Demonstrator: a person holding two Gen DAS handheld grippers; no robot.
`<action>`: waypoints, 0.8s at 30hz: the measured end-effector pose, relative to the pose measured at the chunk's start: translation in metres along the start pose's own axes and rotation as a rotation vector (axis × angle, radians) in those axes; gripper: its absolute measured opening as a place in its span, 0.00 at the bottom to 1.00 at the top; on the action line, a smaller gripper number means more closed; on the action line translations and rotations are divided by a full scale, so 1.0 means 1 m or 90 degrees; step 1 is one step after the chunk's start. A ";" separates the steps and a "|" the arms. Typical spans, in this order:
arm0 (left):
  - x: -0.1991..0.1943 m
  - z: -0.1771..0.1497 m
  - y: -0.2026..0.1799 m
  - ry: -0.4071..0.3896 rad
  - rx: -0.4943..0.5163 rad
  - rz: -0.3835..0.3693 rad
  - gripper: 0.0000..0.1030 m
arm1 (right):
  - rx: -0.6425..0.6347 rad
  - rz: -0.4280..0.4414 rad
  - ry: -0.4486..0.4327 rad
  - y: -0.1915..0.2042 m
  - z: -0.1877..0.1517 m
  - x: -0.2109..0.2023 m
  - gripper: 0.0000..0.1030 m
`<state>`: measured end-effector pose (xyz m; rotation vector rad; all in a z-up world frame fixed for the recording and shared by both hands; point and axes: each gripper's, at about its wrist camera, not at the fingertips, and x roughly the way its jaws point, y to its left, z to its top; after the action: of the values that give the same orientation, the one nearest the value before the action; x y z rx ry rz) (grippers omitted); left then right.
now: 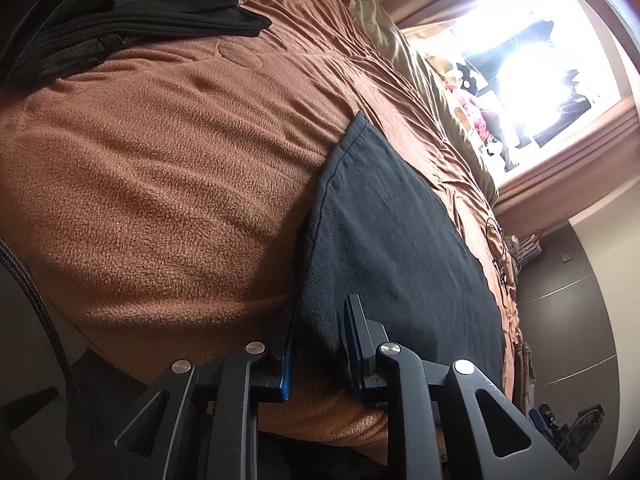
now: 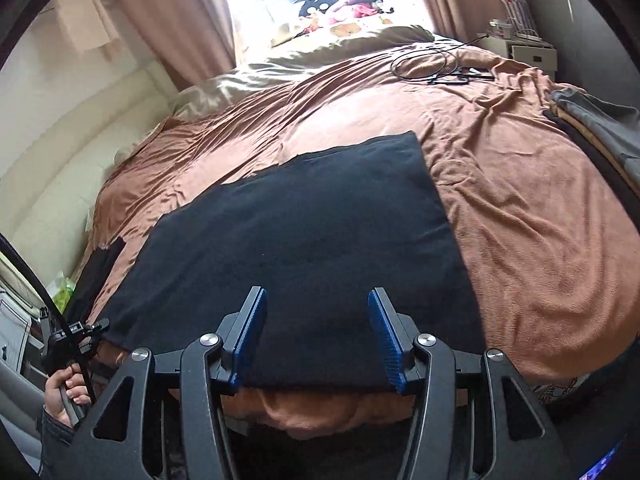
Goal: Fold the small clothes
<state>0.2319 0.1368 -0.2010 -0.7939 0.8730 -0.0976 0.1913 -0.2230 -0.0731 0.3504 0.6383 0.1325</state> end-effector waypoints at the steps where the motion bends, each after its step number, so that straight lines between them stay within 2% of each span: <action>1: 0.000 -0.002 0.000 0.000 0.002 -0.003 0.21 | -0.009 0.003 0.011 0.009 0.001 0.006 0.49; 7: 0.005 -0.006 -0.003 0.001 0.028 -0.003 0.21 | -0.036 0.000 0.056 0.051 0.010 0.044 0.49; 8: 0.005 -0.006 -0.004 0.002 0.033 -0.002 0.16 | -0.044 0.001 0.063 0.059 0.011 0.050 0.48; 9: 0.005 -0.007 -0.004 0.002 0.039 0.001 0.10 | -0.052 0.001 0.068 0.066 0.012 0.057 0.46; 12: 0.005 -0.004 -0.002 0.004 0.037 -0.006 0.05 | -0.081 0.001 0.089 0.087 0.017 0.078 0.39; 16: 0.002 -0.002 0.004 0.004 0.017 -0.024 0.04 | -0.108 0.002 0.111 0.109 0.023 0.104 0.27; 24: -0.005 -0.002 0.008 0.003 -0.012 -0.033 0.04 | -0.139 -0.011 0.146 0.124 0.037 0.161 0.16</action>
<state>0.2256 0.1431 -0.2038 -0.8340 0.8583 -0.1373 0.3401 -0.0814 -0.0905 0.1194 0.8445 0.2264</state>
